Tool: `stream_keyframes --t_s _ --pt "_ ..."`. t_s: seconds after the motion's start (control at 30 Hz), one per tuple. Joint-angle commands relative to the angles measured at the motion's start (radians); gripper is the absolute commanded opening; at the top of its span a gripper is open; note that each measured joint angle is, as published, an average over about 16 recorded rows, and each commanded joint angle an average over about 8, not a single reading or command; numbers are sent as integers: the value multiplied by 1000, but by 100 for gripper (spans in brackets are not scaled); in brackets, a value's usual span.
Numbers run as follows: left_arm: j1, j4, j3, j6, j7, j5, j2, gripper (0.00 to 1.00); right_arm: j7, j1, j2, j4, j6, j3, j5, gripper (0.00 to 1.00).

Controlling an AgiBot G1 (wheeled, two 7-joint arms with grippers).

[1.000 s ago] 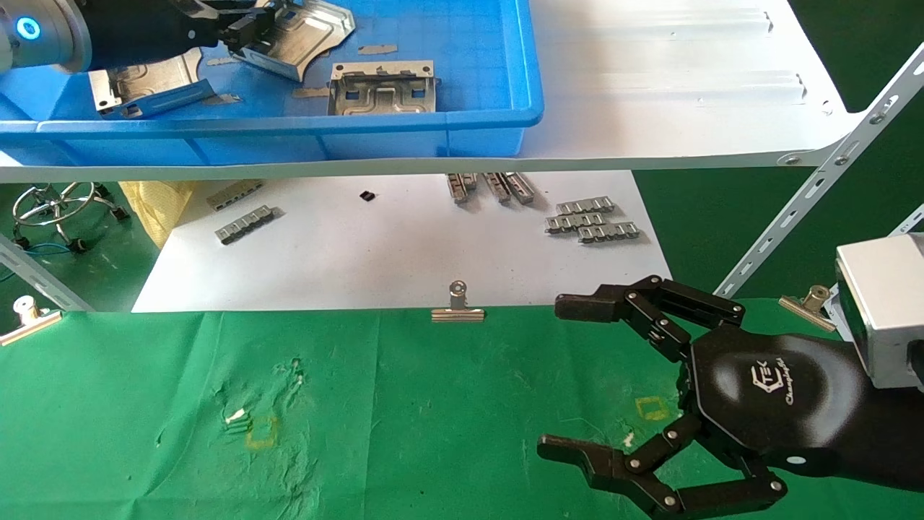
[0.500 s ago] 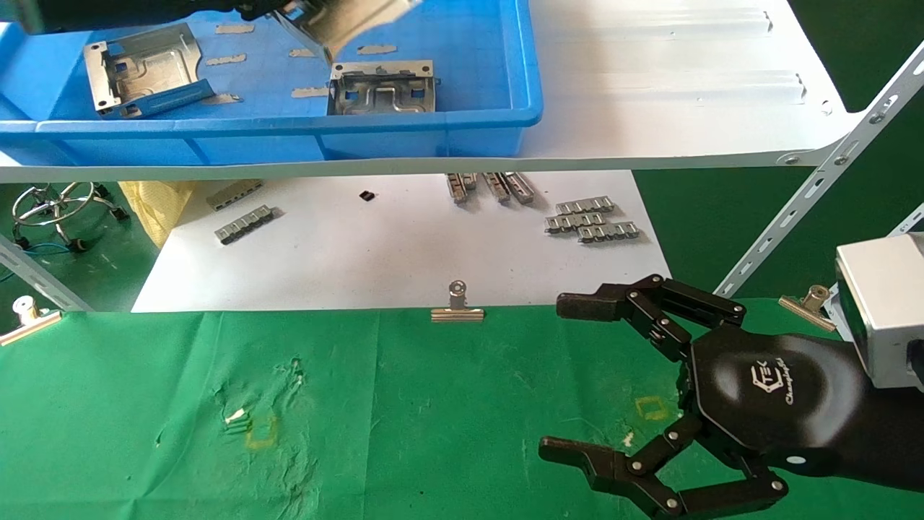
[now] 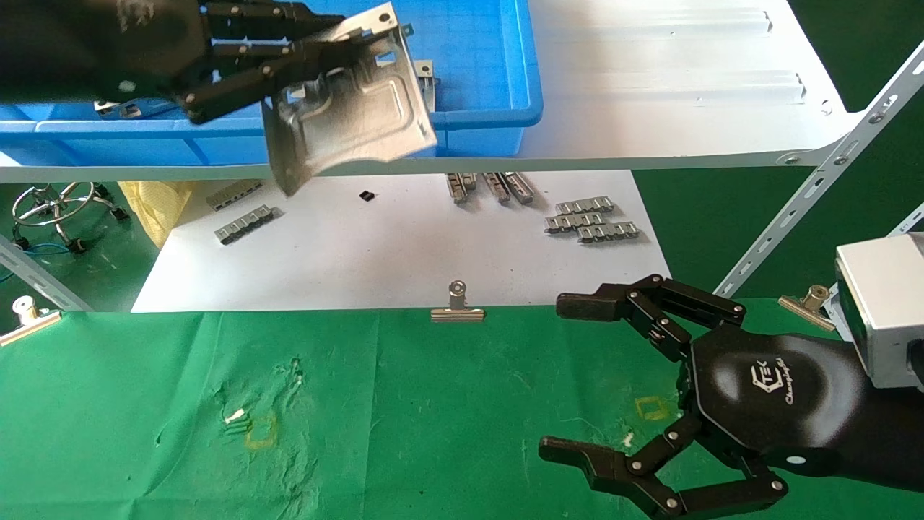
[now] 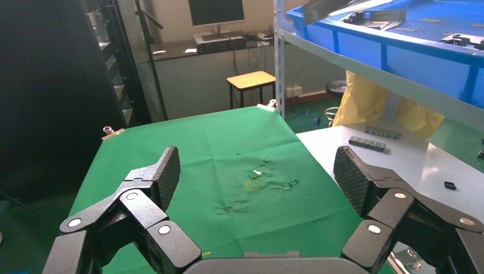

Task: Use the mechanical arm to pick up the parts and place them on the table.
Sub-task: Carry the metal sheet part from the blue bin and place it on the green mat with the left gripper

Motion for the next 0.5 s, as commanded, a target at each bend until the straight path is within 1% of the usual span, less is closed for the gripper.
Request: stream_keyframes --t_s 0.03,0.17,0.27,0.37,0.5 --pt "41 -78 10 6 -2 -54 -28 0 0 0 0 0 0 0 0 100" --pt "147 -278 81 1 -33 -214 -138 0 0 0 0 0 0 0 0 100" --pt "194 -357 138 -5 -26 -283 -204 0 0 0 0 0 0 0 0 100" --pt "214 -376 198 -13 27 -278 -241 0 0 0 0 0 0 0 0 100" --pt "221 -339 281 -34 184 -161 -244 0 0 0 0 0 0 0 0 100"
